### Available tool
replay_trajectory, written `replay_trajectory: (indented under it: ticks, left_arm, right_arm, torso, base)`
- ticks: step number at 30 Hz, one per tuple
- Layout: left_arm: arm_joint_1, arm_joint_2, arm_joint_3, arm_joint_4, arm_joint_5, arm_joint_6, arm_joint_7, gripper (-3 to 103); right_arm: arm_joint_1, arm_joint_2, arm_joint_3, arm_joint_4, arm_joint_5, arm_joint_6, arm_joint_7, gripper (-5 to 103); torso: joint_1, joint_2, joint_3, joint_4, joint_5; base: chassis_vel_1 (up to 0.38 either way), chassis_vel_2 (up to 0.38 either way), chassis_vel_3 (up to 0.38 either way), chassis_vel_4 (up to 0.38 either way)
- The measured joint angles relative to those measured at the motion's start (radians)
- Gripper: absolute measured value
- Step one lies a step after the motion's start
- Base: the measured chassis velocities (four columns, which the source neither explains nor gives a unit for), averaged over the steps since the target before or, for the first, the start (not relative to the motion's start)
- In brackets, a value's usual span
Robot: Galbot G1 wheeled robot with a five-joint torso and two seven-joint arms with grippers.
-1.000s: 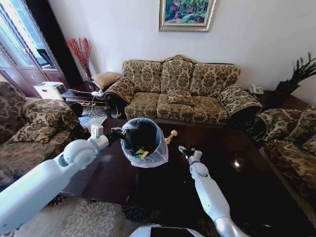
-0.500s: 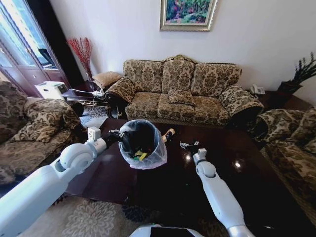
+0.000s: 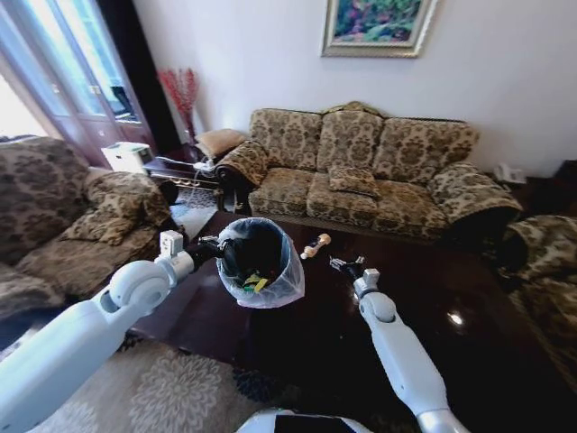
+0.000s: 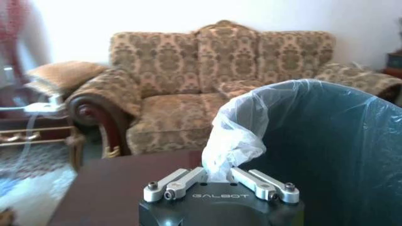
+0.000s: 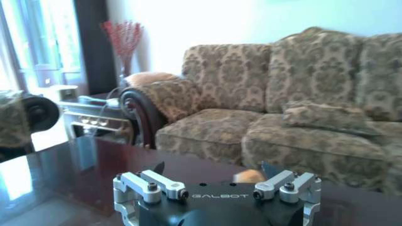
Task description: Move to the front of the table and place the trash on the table into the trash bin.
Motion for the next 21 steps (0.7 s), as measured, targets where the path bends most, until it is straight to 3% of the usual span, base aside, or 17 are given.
replay_trajectory:
  ticks: [7,10,21]
  left_arm:
    - [-0.001,-0.002,0.008,-0.001,0.008,-0.011,-0.007,2]
    - [-0.001,-0.002,0.010,0.001,0.011,-0.018,-0.007,2]
    - [-0.002,-0.002,0.013,-0.001,0.011,-0.022,-0.001,2]
  right_arm:
    - [0.012,0.003,0.007,-0.016,0.007,-0.005,0.001,100]
    - [0.008,0.005,0.008,-0.016,0.007,-0.005,0.003,100]
    - [-0.002,0.001,0.007,-0.009,0.002,-0.002,0.006,100]
  torso:
    - [0.000,0.000,0.000,0.0007,0.0001]
    - [0.000,0.000,0.000,-0.0006,0.0001]
    - [0.000,0.000,0.000,0.0000,0.0002]
  base:
    - [0.084,0.085,0.080,0.078]
    - [0.010,0.018,0.013,0.000]
    - [-0.104,0.087,0.088,-0.080]
